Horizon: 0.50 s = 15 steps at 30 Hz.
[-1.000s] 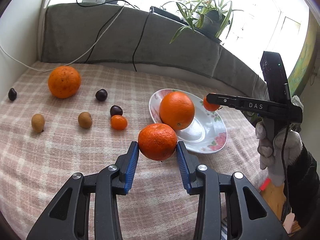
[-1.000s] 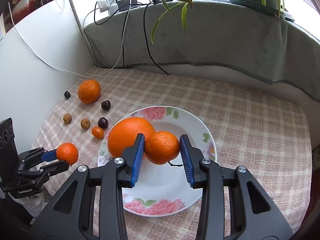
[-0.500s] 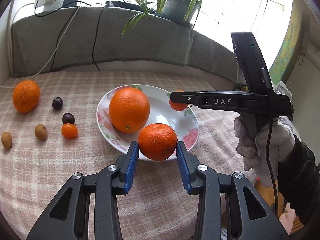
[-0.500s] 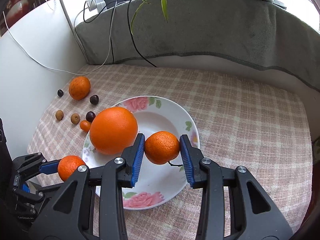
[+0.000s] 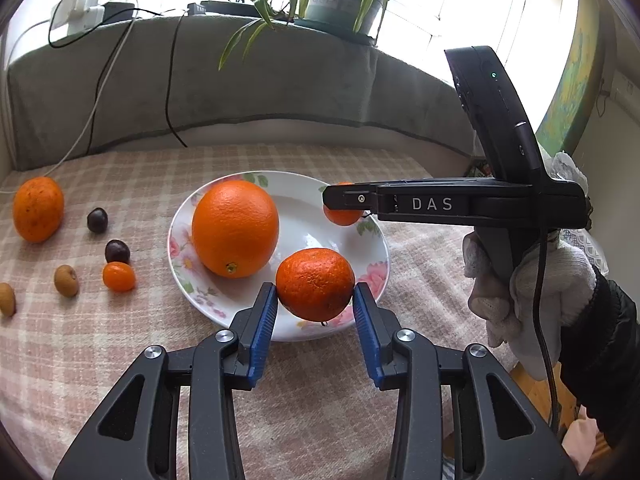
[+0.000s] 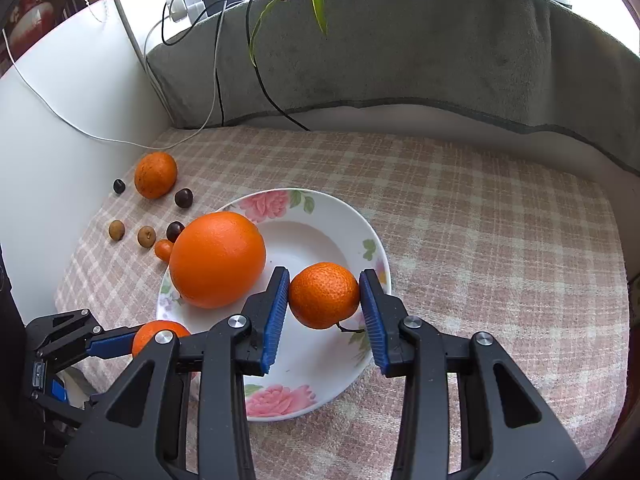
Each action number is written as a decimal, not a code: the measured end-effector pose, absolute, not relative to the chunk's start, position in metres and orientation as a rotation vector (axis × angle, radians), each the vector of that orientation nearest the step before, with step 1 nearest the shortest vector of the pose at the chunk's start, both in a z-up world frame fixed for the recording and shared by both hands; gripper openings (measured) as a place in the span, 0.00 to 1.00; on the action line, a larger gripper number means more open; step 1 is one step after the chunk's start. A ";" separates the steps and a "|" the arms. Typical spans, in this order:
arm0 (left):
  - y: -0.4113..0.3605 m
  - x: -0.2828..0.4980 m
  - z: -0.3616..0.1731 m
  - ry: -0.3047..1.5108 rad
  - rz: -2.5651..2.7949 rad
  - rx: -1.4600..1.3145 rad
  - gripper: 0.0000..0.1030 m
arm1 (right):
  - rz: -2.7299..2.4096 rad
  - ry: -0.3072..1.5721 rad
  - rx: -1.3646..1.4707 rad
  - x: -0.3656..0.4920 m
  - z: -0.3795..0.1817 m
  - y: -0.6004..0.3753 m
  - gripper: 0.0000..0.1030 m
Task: Organize fruits
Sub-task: 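Carry the tangerine onto the plate beside the large orange and release it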
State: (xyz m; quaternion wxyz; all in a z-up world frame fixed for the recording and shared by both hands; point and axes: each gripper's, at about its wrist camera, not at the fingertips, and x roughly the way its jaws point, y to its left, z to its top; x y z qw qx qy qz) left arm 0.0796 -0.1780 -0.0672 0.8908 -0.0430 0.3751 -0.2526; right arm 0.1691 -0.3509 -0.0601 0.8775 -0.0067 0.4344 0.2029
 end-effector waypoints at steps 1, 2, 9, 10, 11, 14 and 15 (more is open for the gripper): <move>-0.178 0.080 -0.068 0.780 -0.525 -0.088 0.37 | 0.423 0.905 -0.013 0.169 -0.060 -0.351 0.37; -0.179 0.081 -0.068 0.778 -0.524 -0.087 0.36 | 0.422 0.905 -0.013 0.169 -0.060 -0.351 0.37; -0.177 0.079 -0.062 0.757 -0.522 -0.081 0.40 | 0.419 0.902 -0.012 0.169 -0.059 -0.351 0.42; -0.177 0.078 -0.062 0.756 -0.521 -0.079 0.41 | 0.416 0.895 -0.010 0.169 -0.057 -0.351 0.56; -0.177 0.078 -0.062 0.755 -0.521 -0.078 0.45 | 0.410 0.882 -0.008 0.167 -0.055 -0.351 0.63; -0.176 0.076 -0.062 0.752 -0.519 -0.082 0.59 | 0.406 0.856 -0.004 0.165 -0.048 -0.352 0.77; -0.176 0.075 -0.062 0.753 -0.520 -0.083 0.62 | 0.405 0.853 -0.002 0.164 -0.047 -0.352 0.77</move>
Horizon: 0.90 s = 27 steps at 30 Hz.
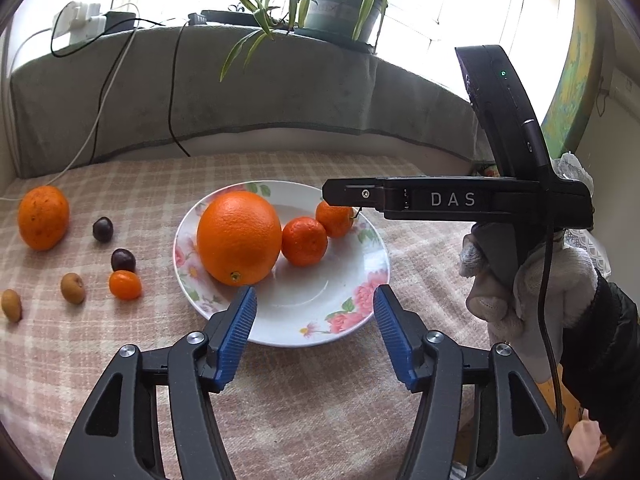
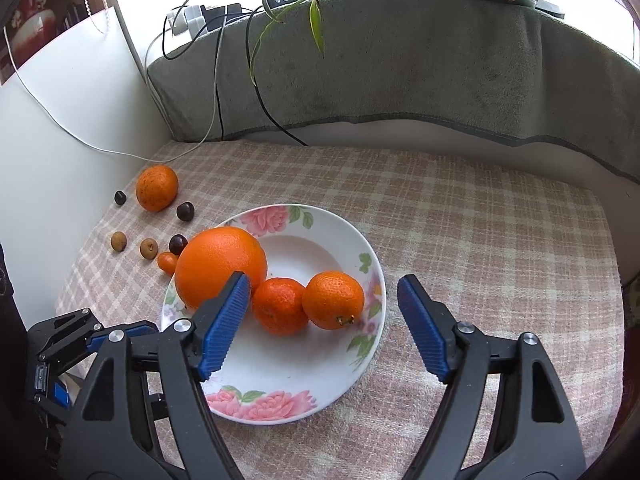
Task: Organize fruits
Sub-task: 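Carry the tangerine onto the plate beside the large orange and release it, then move the right gripper back toward the dark plums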
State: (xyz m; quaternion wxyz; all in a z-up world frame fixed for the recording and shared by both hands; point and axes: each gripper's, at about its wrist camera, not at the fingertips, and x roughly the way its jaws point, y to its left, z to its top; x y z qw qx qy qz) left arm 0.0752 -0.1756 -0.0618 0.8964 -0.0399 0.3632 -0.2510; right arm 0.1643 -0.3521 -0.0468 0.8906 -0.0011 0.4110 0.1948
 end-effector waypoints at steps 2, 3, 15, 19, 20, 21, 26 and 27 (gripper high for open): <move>-0.176 0.074 -0.061 0.753 -0.517 -0.082 0.71 | 0.397 0.852 -0.001 0.164 -0.045 -0.352 0.79; -0.176 0.073 -0.061 0.752 -0.518 -0.080 0.72 | 0.396 0.851 0.001 0.164 -0.045 -0.352 0.79; -0.172 0.069 -0.061 0.744 -0.503 -0.062 0.79 | 0.395 0.831 0.026 0.157 -0.038 -0.353 0.80; -0.164 0.067 -0.059 0.737 -0.493 -0.067 0.79 | 0.402 0.818 0.037 0.154 -0.033 -0.350 0.80; -0.163 0.067 -0.058 0.736 -0.491 -0.067 0.79 | 0.404 0.816 0.040 0.153 -0.032 -0.350 0.80; -0.160 0.066 -0.058 0.734 -0.487 -0.067 0.79 | 0.407 0.814 0.042 0.152 -0.031 -0.349 0.80; -0.147 0.062 -0.055 0.724 -0.468 -0.075 0.79 | 0.416 0.809 0.041 0.150 -0.028 -0.343 0.80; -0.144 0.061 -0.055 0.723 -0.464 -0.077 0.79 | 0.418 0.810 0.042 0.149 -0.028 -0.341 0.80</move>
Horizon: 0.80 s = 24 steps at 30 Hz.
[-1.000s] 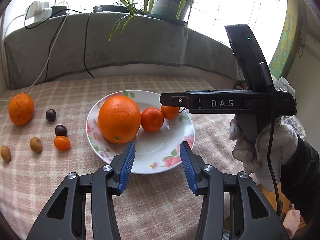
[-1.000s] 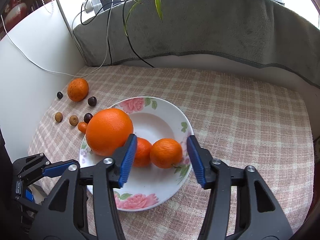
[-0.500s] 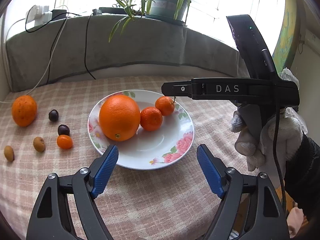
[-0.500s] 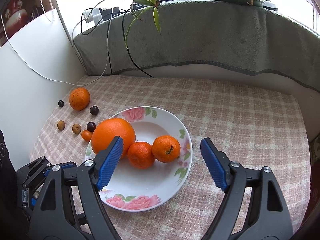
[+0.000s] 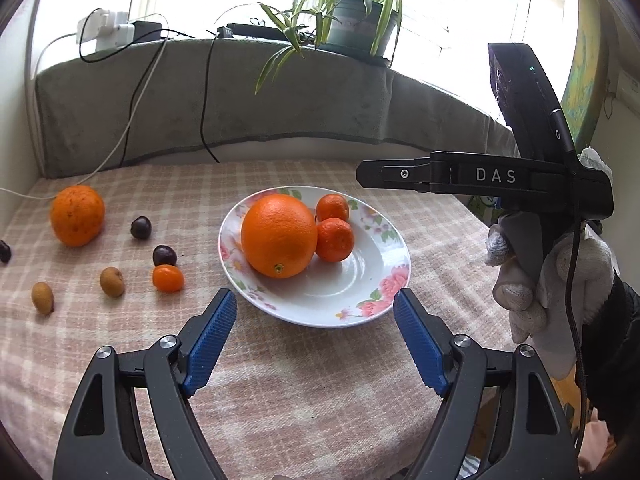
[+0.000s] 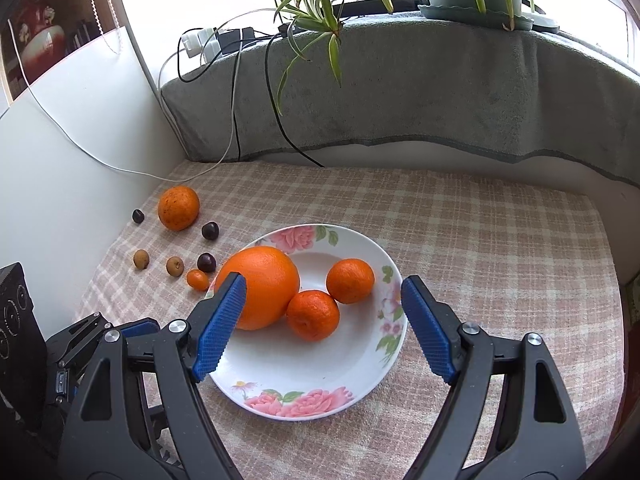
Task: Organize fruits
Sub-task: 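Move the right gripper back toward the dark plums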
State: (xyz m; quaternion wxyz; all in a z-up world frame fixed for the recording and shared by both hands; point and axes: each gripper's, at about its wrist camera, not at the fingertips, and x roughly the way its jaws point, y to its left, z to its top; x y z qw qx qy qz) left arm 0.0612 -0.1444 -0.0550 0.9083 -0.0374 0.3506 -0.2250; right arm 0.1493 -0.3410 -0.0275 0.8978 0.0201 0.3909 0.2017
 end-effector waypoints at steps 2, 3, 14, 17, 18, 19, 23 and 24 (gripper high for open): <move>-0.139 0.060 -0.054 0.720 -0.456 -0.078 0.79 | 0.424 0.810 0.042 0.148 -0.027 -0.337 0.80; -0.137 0.060 -0.054 0.718 -0.449 -0.078 0.79 | 0.427 0.809 0.041 0.147 -0.026 -0.335 0.80; -0.086 0.052 -0.054 0.703 -0.359 -0.112 0.79 | 0.488 0.802 0.006 0.142 -0.020 -0.301 0.80; -0.066 0.052 -0.057 0.704 -0.318 -0.127 0.79 | 0.513 0.802 -0.019 0.140 -0.019 -0.289 0.80; -0.059 0.052 -0.057 0.704 -0.303 -0.131 0.79 | 0.522 0.802 -0.027 0.140 -0.019 -0.285 0.80; -0.052 0.052 -0.058 0.704 -0.287 -0.137 0.79 | 0.530 0.801 -0.034 0.140 -0.018 -0.281 0.80; -0.028 0.051 -0.061 0.703 -0.232 -0.151 0.78 | 0.560 0.805 -0.054 0.141 -0.018 -0.264 0.80; -0.023 0.051 -0.062 0.704 -0.221 -0.152 0.78 | 0.568 0.806 -0.060 0.142 -0.018 -0.260 0.80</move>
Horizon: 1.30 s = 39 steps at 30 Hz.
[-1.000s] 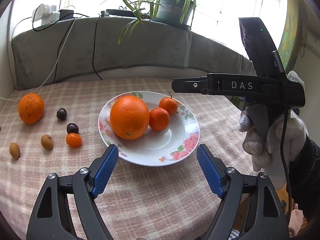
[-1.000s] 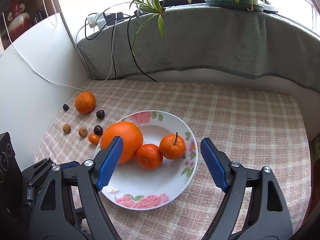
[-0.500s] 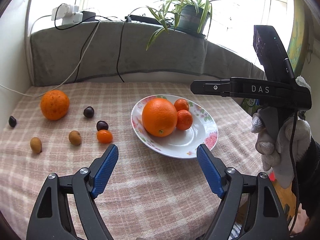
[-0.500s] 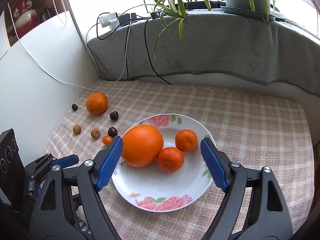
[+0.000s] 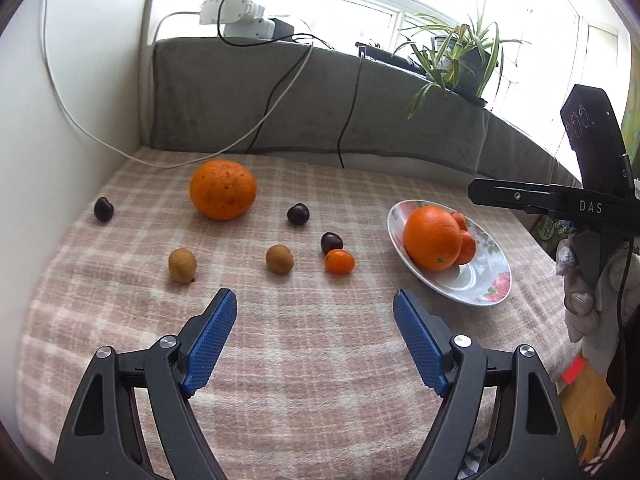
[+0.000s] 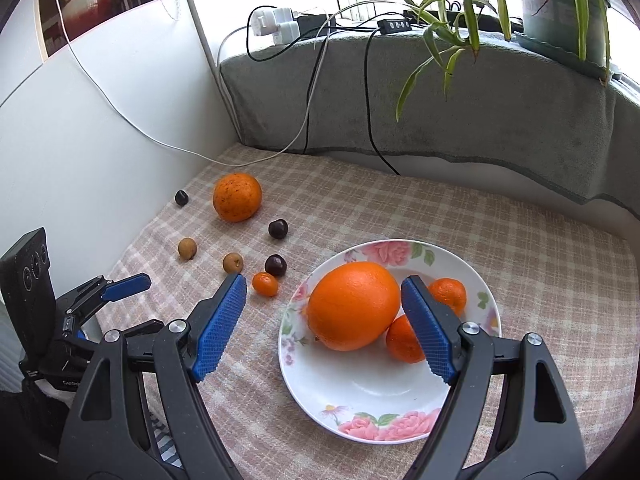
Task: Organize fruits
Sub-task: 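Move the right gripper back toward the dark plums, then close the right gripper on a dark plum while the left closes on a brown kiwi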
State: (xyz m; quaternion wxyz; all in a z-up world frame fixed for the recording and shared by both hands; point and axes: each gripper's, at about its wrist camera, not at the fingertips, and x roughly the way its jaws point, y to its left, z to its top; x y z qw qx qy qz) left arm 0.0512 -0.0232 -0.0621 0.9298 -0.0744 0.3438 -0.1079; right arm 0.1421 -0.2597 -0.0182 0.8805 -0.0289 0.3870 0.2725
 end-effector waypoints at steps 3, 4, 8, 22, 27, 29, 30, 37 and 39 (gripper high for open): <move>-0.008 0.052 -0.066 0.709 -0.189 -0.160 0.78 | 0.587 0.812 -0.080 0.145 -0.019 -0.246 0.80; -0.003 0.053 -0.067 0.712 -0.180 -0.164 0.78 | 0.592 0.815 -0.086 0.147 -0.019 -0.242 0.80; 0.015 0.056 -0.071 0.715 -0.149 -0.170 0.78 | 0.616 0.829 -0.108 0.153 -0.022 -0.225 0.80; 0.051 0.077 -0.079 0.742 -0.131 -0.184 0.63 | 0.692 1.080 -0.190 0.202 -0.059 -0.154 0.52; 0.057 0.088 -0.085 0.765 -0.141 -0.202 0.53 | 0.668 1.160 -0.205 0.219 -0.078 -0.142 0.45; 0.060 0.093 -0.087 0.775 -0.146 -0.211 0.51 | 0.659 1.178 -0.215 0.225 -0.082 -0.137 0.43; 0.060 0.095 -0.088 0.777 -0.146 -0.208 0.51 | 0.653 1.189 -0.223 0.227 -0.085 -0.136 0.40; 0.063 0.106 -0.096 0.805 -0.147 -0.213 0.47 | 0.622 1.227 -0.296 0.236 -0.097 -0.125 0.34; 0.063 0.110 -0.099 0.815 -0.155 -0.218 0.46 | 0.612 1.232 -0.314 0.237 -0.100 -0.124 0.34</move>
